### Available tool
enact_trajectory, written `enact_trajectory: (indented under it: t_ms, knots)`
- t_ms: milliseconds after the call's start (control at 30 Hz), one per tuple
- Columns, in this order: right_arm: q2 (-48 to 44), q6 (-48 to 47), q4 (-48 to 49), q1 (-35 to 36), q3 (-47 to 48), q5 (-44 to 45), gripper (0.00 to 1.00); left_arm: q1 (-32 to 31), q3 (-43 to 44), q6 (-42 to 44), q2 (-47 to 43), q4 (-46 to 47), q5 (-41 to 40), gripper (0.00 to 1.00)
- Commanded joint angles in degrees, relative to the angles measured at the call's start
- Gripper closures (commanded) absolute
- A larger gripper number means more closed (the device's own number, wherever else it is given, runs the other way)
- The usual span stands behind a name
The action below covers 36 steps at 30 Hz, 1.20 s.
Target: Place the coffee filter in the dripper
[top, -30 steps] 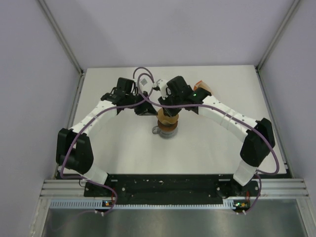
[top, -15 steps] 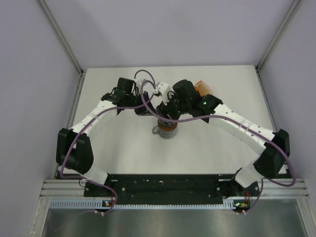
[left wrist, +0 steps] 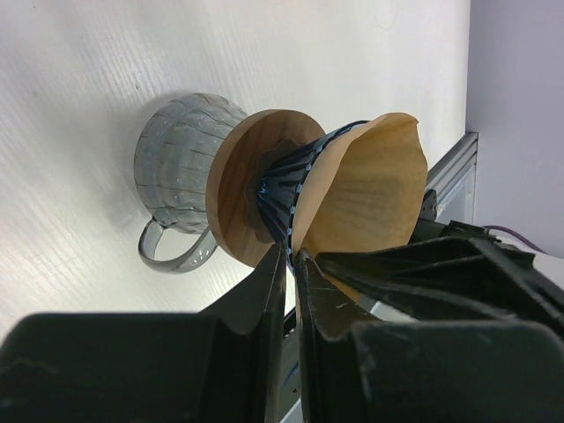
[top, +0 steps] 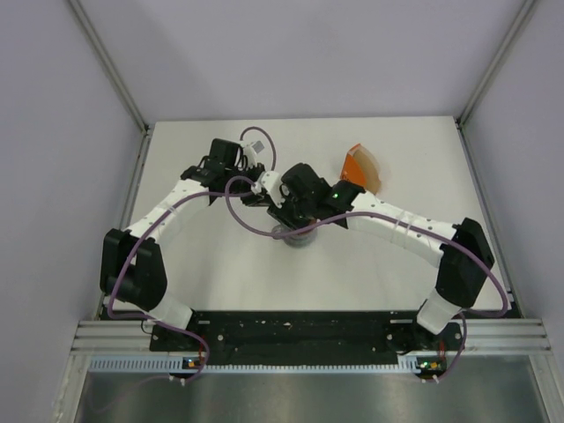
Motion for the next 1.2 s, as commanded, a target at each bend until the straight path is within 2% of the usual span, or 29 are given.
enact_trajectory:
  t_ms: [0,67,267,400,433,500,567,767,867,1167]
  knots:
    - [1.2,-0.9,-0.1,1.5,2.7,3.3,0.69,-0.2,0.6,0.6,0.1,1.0,-0.4,0.86]
    - [1.2,-1.0,-0.1,1.6,2.6,3.3,0.80,-0.1,0.5,0.7,0.1,1.0,-0.5,0.86]
    - [1.0,-1.8,0.0,1.5,2.2,2.5,1.00,-0.2,0.8,0.7,0.2,0.9,-0.6,0.86]
    - [0.9,-2.4,-0.1,1.5,1.5,2.7,1.00,-0.2,1.0,0.8,0.3,0.8,-0.7,0.86]
    - [0.9,-2.3,-0.1,1.5,1.5,2.9,0.95,-0.2,1.0,0.8,0.3,0.8,-0.7,0.86]
    - [0.8,-2.4,-0.1,1.5,1.2,3.0,0.72,-0.1,1.0,0.9,0.3,0.8,-0.8,0.86]
    - [0.6,-3.2,-0.1,1.6,0.8,2.7,0.60,-0.2,1.2,1.0,0.3,0.8,-0.8,0.86]
    - [2.2,-5.1,-0.1,1.6,0.2,3.1,0.58,-0.2,1.4,1.3,0.5,0.5,-0.7,0.86]
    - [3.7,-5.4,-0.2,1.6,-0.3,3.3,0.63,-0.2,1.4,1.3,0.3,0.6,-0.8,0.86]
    - [4.6,-5.5,-0.2,1.7,-0.8,5.4,0.98,-0.2,1.5,1.3,0.5,0.5,-0.9,0.86]
